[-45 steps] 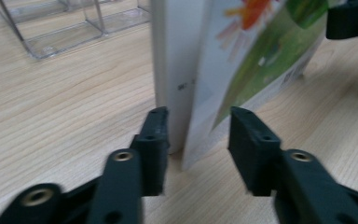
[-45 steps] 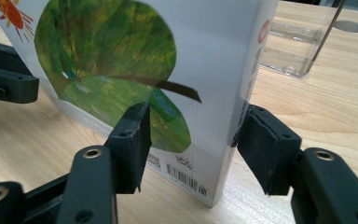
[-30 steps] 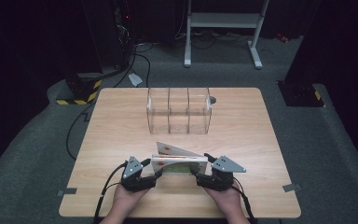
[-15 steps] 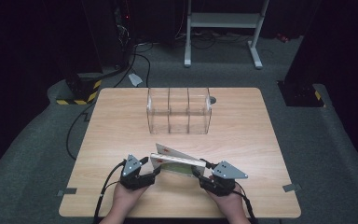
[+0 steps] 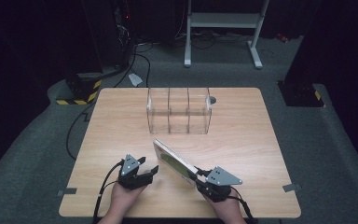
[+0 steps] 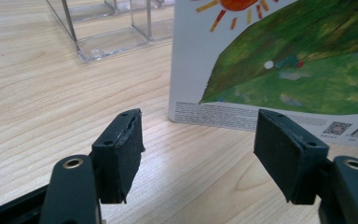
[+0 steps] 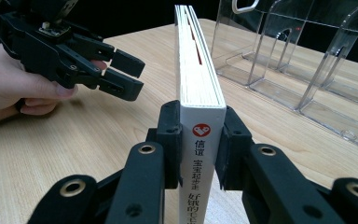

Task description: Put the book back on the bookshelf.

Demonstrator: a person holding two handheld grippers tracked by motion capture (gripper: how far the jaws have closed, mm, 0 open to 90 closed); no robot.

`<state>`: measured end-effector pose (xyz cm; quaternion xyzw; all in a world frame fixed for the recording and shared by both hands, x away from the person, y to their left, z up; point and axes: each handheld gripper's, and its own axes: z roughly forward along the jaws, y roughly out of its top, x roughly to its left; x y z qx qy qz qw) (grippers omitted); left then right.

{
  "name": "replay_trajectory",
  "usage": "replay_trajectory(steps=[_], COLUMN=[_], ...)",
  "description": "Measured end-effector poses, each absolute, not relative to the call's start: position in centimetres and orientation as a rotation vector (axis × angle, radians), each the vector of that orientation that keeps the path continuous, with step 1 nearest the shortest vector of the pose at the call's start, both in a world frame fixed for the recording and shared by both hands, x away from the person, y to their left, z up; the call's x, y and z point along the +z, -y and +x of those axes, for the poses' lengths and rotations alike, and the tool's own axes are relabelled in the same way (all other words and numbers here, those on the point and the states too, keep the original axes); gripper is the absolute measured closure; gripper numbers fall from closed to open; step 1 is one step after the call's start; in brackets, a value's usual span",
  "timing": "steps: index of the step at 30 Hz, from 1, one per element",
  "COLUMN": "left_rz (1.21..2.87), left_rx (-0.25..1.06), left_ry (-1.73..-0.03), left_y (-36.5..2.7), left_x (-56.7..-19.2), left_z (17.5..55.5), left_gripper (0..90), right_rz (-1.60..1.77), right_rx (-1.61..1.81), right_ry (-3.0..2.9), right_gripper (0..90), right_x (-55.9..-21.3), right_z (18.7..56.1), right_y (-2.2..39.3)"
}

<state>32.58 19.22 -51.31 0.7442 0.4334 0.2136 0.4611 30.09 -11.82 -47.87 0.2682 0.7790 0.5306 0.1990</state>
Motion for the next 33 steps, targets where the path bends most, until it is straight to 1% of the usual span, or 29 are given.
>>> replay_trajectory(steps=[4, 7, 9, 14, 18, 23, 27, 33], left_rz=[1.847, 1.861, 1.86, 1.937, 1.977, 1.957, 1.953, 1.927], left_rx=[0.51, 0.535, 0.54, 0.558, 0.599, 0.604, 0.586, 0.584], left_ry=[-1.064, -1.062, -1.083, -1.153, -1.21, -1.26, -1.273, -1.254], left_y=[-19.7, -20.0, -20.3, -21.6, -23.2, -24.9, -25.4, -25.6], left_x=[-51.4, -51.4, -51.4, -51.4, -51.8, -52.3, -52.6, -52.6], left_z=[32.7, 32.6, 32.5, 33.1, 33.7, 34.0, 33.9, 33.5], left_gripper=[30.2, 26.4, 24.0, 21.0, 21.4, 21.6, 22.2, 22.4], right_rz=[0.771, 0.778, 0.788, 0.824, 0.859, 0.905, 0.951, 1.047], right_rx=[1.479, 1.474, 1.463, 1.433, 1.413, 1.371, 1.337, 1.281], right_ry=[-2.165, -2.157, -2.152, -2.121, -2.095, -2.062, -2.037, -1.974], right_gripper=[74.5, 74.4, 74.4, 74.4, 74.4, 74.4, 74.4, 74.2], right_x=[-47.9, -47.9, -47.8, -47.7, -47.5, -47.3, -47.2, -47.4], right_z=[30.1, 30.1, 30.1, 29.9, 30.0, 30.3, 30.6, 30.0], right_y=[12.0, 12.3, 12.4, 13.6, 14.7, 16.2, 16.9, 18.0])
